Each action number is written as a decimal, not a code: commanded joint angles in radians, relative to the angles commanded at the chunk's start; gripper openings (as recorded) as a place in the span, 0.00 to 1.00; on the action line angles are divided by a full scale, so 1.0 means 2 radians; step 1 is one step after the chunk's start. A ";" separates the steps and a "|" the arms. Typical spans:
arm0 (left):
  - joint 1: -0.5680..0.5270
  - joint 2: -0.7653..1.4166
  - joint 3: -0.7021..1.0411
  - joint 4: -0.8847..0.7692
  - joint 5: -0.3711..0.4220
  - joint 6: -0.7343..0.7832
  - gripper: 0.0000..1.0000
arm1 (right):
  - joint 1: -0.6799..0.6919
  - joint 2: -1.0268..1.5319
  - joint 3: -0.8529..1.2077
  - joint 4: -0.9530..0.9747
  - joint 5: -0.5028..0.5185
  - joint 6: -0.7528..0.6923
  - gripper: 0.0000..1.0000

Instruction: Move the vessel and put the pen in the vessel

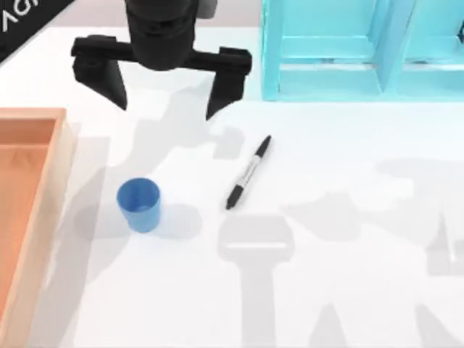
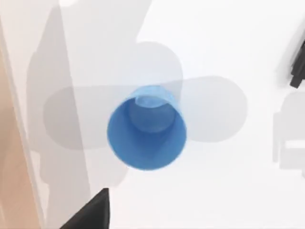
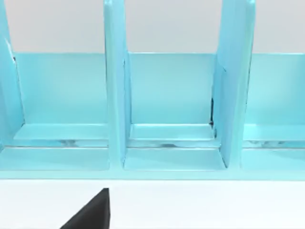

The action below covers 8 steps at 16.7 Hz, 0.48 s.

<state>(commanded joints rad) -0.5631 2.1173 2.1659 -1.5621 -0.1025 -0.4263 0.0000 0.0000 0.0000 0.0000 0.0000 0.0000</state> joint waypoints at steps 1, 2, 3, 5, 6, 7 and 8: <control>-0.011 0.022 0.014 0.009 -0.006 0.010 1.00 | 0.000 0.000 0.000 0.000 0.000 0.000 1.00; -0.021 0.050 0.027 0.018 -0.012 0.020 1.00 | 0.000 0.000 0.000 0.000 0.000 0.000 1.00; -0.030 0.082 0.038 0.026 -0.018 0.029 1.00 | 0.000 0.000 0.000 0.000 0.000 0.000 1.00; -0.050 0.142 0.062 0.046 -0.030 0.050 1.00 | 0.000 0.000 0.000 0.000 0.000 0.000 1.00; -0.062 0.164 0.075 0.057 -0.037 0.062 1.00 | 0.000 0.000 0.000 0.000 0.000 0.000 1.00; -0.073 0.181 0.087 0.069 -0.044 0.074 1.00 | 0.000 0.000 0.000 0.000 0.000 0.000 1.00; -0.082 0.193 0.097 0.079 -0.051 0.084 1.00 | 0.000 0.000 0.000 0.000 0.000 0.000 1.00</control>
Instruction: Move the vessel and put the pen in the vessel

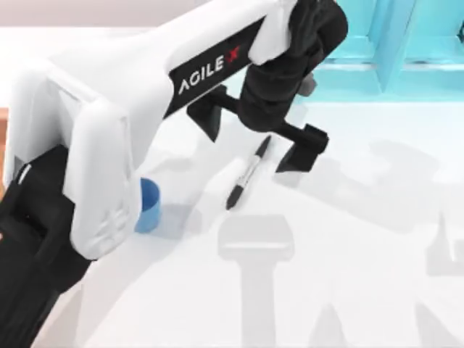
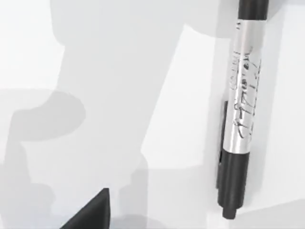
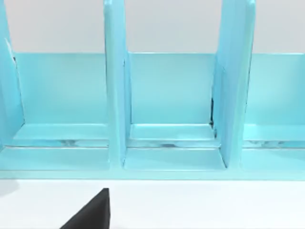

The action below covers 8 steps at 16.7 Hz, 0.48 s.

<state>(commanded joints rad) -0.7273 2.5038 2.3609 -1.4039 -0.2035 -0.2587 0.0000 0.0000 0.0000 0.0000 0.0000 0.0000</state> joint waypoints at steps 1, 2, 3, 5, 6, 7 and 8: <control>-0.006 0.007 0.006 0.006 -0.004 0.006 1.00 | 0.000 0.000 0.000 0.000 0.000 0.000 1.00; -0.007 0.008 0.007 0.008 -0.005 0.008 1.00 | 0.000 0.000 0.000 0.000 0.000 0.000 1.00; -0.007 0.008 0.007 0.008 -0.005 0.008 1.00 | 0.000 0.000 0.000 0.000 0.000 0.000 1.00; -0.005 0.008 0.005 0.006 -0.004 0.007 1.00 | 0.000 0.000 0.000 0.000 0.000 0.000 1.00; -0.005 0.008 0.004 0.008 -0.004 0.007 1.00 | 0.000 0.000 0.000 0.000 0.000 0.000 1.00; -0.005 0.008 0.000 0.014 -0.004 0.008 1.00 | 0.000 0.000 0.000 0.000 0.000 0.000 1.00; -0.004 0.009 -0.008 0.024 -0.005 0.010 1.00 | 0.000 0.000 0.000 0.000 0.000 0.000 1.00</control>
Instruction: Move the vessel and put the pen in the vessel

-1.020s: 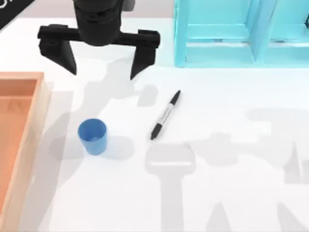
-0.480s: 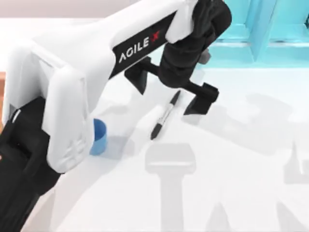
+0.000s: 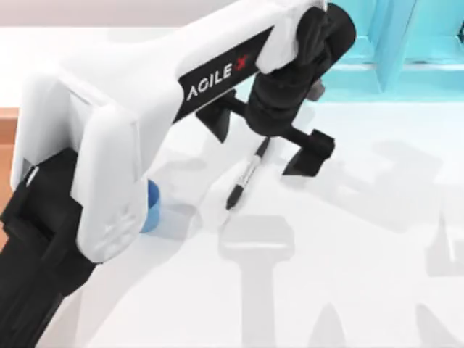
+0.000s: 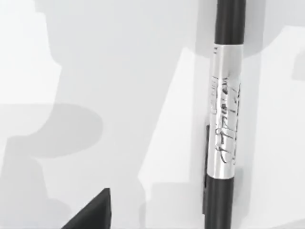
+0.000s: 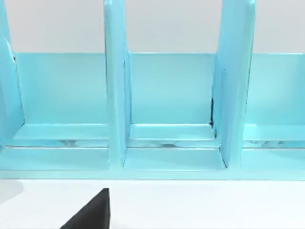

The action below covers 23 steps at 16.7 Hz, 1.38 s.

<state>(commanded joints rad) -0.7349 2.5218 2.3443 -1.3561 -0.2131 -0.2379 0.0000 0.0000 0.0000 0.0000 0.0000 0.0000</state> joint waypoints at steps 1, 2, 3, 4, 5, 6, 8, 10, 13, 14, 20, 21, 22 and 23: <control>0.002 0.002 -0.010 0.013 0.000 0.002 1.00 | 0.000 0.000 0.000 0.000 0.000 0.000 1.00; 0.003 0.004 -0.023 0.029 0.000 0.004 1.00 | 0.000 0.000 0.000 0.000 0.000 0.000 1.00; 0.005 0.008 -0.036 0.046 0.000 0.007 1.00 | 0.000 0.000 0.000 0.000 0.000 0.000 1.00; 0.007 0.012 -0.050 0.064 0.000 0.009 1.00 | 0.000 0.000 0.000 0.000 0.000 0.000 1.00; 0.010 0.016 -0.064 0.083 0.000 0.011 1.00 | 0.000 0.000 0.000 0.000 0.000 0.000 1.00; 0.012 0.020 -0.078 0.102 0.000 0.014 1.00 | 0.000 0.000 0.000 0.000 0.000 0.000 1.00; 0.016 0.027 -0.102 0.134 0.001 0.018 1.00 | 0.000 0.000 0.000 0.000 0.000 0.000 1.00; 0.019 0.031 -0.116 0.152 0.001 0.020 1.00 | 0.000 0.000 0.000 0.000 0.000 0.000 1.00; 0.019 0.031 -0.118 0.155 0.001 0.021 1.00 | 0.000 0.000 0.000 0.000 0.000 0.000 1.00; 0.019 0.031 -0.118 0.155 0.001 0.021 1.00 | 0.000 0.000 0.000 0.000 0.000 0.000 1.00; 0.019 0.031 -0.118 0.155 0.001 0.021 0.55 | 0.000 0.000 0.000 0.000 0.000 0.000 1.00; 0.019 0.031 -0.118 0.155 0.001 0.021 0.47 | 0.000 0.000 0.000 0.000 0.000 0.000 1.00; 0.019 0.031 -0.118 0.155 0.001 0.021 0.40 | 0.000 0.000 0.000 0.000 0.000 0.000 1.00; 0.019 0.031 -0.118 0.155 0.001 0.021 0.32 | 0.000 0.000 0.000 0.000 0.000 0.000 1.00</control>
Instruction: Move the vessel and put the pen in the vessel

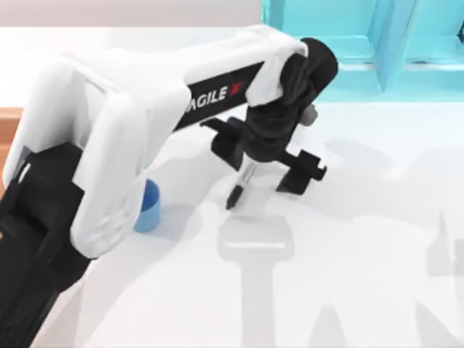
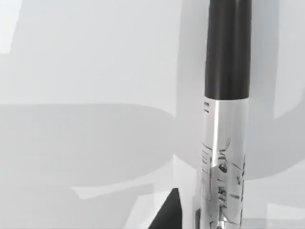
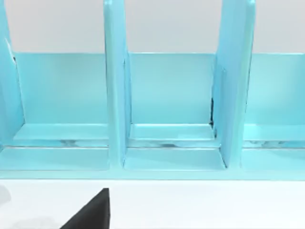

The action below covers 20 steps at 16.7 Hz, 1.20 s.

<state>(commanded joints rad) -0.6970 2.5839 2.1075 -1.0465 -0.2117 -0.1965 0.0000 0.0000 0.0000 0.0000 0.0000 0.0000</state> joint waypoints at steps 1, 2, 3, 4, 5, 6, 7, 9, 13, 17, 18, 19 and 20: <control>0.000 0.000 0.000 0.000 0.000 0.000 0.25 | 0.000 0.000 0.000 0.000 0.000 0.000 1.00; 0.000 0.000 0.000 0.000 0.000 0.000 0.17 | 0.000 0.000 0.000 0.000 0.000 0.000 1.00; 0.000 0.000 0.000 0.000 0.000 0.000 0.10 | 0.000 0.000 0.000 0.000 0.000 0.000 1.00; 0.000 0.000 0.000 0.000 0.000 0.000 0.02 | 0.000 0.000 0.000 0.000 0.000 0.000 1.00; 0.000 0.000 0.000 0.000 0.000 0.000 0.00 | 0.000 0.000 0.000 0.000 0.000 0.000 1.00; 0.000 0.000 0.000 0.000 0.000 0.000 0.00 | 0.000 0.000 0.000 0.000 0.000 0.000 1.00; 0.000 0.000 0.000 0.000 0.000 0.000 0.00 | 0.000 0.000 0.000 0.000 0.000 0.000 1.00; 0.000 0.000 0.000 0.000 0.000 0.000 0.00 | 0.000 0.000 0.000 0.000 0.000 0.000 1.00; -0.010 -0.031 0.006 -0.007 0.026 -0.013 0.00 | 0.000 0.000 0.000 0.000 0.000 0.000 1.00; -0.023 -0.062 -0.015 -0.017 0.024 -0.024 0.00 | 0.000 0.000 0.000 0.000 0.000 0.000 1.00; -0.029 -0.078 -0.026 -0.023 0.023 -0.030 0.00 | 0.000 0.000 0.000 0.000 0.000 0.000 1.00; -0.035 -0.096 -0.039 -0.030 0.022 -0.038 0.00 | 0.000 0.000 0.000 0.000 0.000 0.000 1.00; -0.042 -0.115 -0.053 -0.038 0.021 -0.046 0.00 | 0.000 0.000 0.000 0.000 0.000 0.000 1.00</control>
<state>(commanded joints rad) -0.7816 2.3535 2.0017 -1.1221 -0.1689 -0.2881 0.0000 0.0000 0.0000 0.0000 0.0000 0.0000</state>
